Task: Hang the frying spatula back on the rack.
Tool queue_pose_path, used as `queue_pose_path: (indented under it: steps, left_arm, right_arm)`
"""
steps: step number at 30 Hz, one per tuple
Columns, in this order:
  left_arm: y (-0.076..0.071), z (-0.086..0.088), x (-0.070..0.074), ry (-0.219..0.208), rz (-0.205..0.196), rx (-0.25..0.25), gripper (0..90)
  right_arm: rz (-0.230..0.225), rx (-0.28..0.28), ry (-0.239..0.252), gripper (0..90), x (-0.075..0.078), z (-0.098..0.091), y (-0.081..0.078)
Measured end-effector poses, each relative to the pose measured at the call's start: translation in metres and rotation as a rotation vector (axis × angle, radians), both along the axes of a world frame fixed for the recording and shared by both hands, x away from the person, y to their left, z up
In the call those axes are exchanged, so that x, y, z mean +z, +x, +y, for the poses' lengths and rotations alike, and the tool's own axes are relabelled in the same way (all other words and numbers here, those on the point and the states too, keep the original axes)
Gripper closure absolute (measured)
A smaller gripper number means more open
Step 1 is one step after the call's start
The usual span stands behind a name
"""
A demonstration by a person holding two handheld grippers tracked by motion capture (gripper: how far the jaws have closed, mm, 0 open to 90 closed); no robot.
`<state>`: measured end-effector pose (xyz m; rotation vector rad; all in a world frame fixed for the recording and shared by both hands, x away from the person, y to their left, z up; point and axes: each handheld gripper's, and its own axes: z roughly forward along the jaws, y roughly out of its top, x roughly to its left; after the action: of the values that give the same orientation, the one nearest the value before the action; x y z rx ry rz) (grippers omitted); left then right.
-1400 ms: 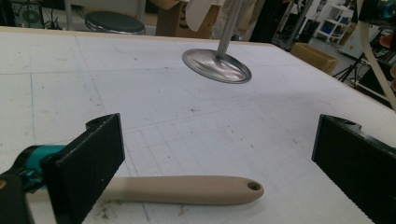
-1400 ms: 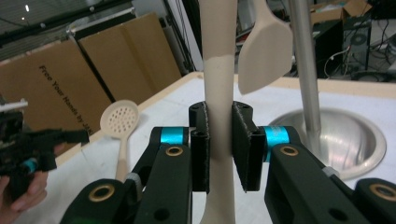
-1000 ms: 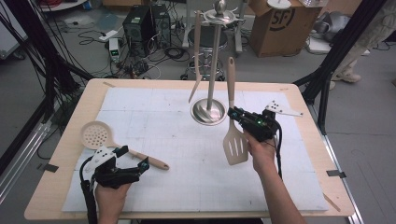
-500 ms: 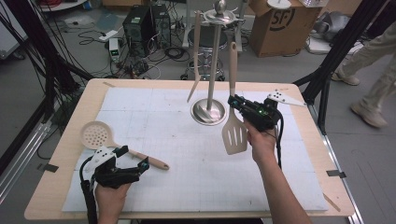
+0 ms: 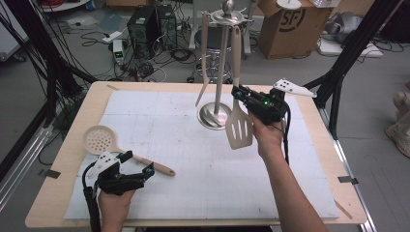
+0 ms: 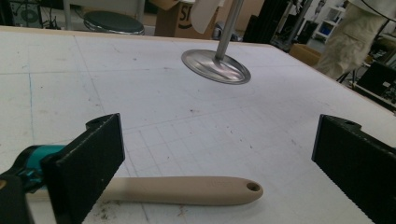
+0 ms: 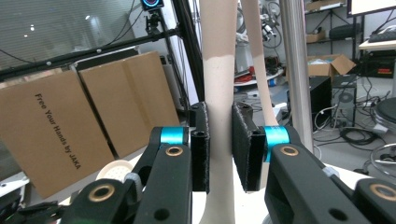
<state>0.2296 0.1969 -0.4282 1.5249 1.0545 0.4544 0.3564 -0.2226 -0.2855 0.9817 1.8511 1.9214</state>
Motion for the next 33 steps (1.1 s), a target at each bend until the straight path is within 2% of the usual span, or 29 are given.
queue_pose_path:
  steps: [5, 10, 15, 33]
  left_arm:
    - [0.0, 0.001, 0.0, -0.004, -0.003, 0.005, 3.0]
    - [0.0, 0.001, 0.001, -0.003, -0.004, 0.005, 3.0]
    - [-0.001, 0.001, 0.001, -0.007, -0.001, 0.006, 3.0]
    - [-0.002, 0.0, 0.001, -0.006, -0.006, -0.001, 3.0]
  right_arm:
    - [0.016, -0.018, 0.007, 78.4, 0.0, 0.0, 0.003]
    - [0.031, -0.024, -0.014, 78.4, 0.001, 0.003, 0.007]
    - [0.041, -0.027, -0.013, 78.4, 0.004, 0.005, 0.012]
    - [0.054, -0.056, -0.031, 77.6, -0.009, 0.01, 0.02]
